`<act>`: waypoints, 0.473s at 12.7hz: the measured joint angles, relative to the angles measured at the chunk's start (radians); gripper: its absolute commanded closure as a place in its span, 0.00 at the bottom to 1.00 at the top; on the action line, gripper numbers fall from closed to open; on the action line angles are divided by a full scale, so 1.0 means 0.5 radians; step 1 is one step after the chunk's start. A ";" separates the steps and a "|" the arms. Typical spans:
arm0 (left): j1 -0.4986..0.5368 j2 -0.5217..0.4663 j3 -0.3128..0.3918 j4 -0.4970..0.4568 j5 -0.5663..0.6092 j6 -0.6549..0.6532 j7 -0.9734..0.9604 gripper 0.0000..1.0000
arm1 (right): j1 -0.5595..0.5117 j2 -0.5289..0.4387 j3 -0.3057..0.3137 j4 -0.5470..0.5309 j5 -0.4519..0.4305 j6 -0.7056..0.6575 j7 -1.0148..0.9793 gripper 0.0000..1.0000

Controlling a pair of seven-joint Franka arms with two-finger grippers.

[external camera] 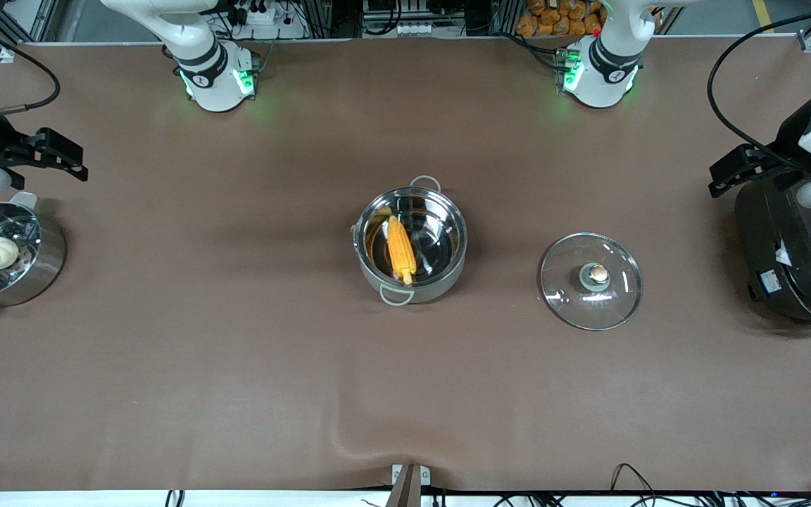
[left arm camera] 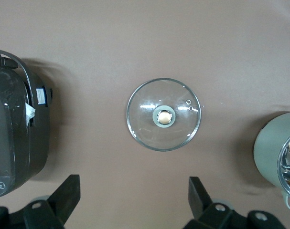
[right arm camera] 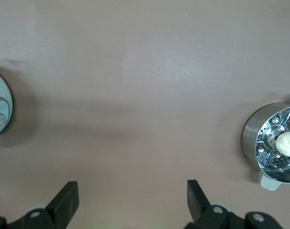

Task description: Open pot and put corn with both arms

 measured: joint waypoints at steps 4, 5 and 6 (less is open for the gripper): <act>0.000 0.000 -0.006 0.000 0.000 -0.006 0.012 0.00 | -0.003 -0.006 -0.012 0.001 0.000 -0.008 0.000 0.00; 0.000 0.000 -0.006 0.000 0.000 -0.007 0.013 0.00 | -0.003 -0.009 -0.012 0.001 0.000 -0.010 0.000 0.00; 0.000 0.000 -0.007 0.000 0.000 -0.008 0.014 0.00 | -0.003 -0.010 -0.012 0.001 0.000 -0.010 0.000 0.00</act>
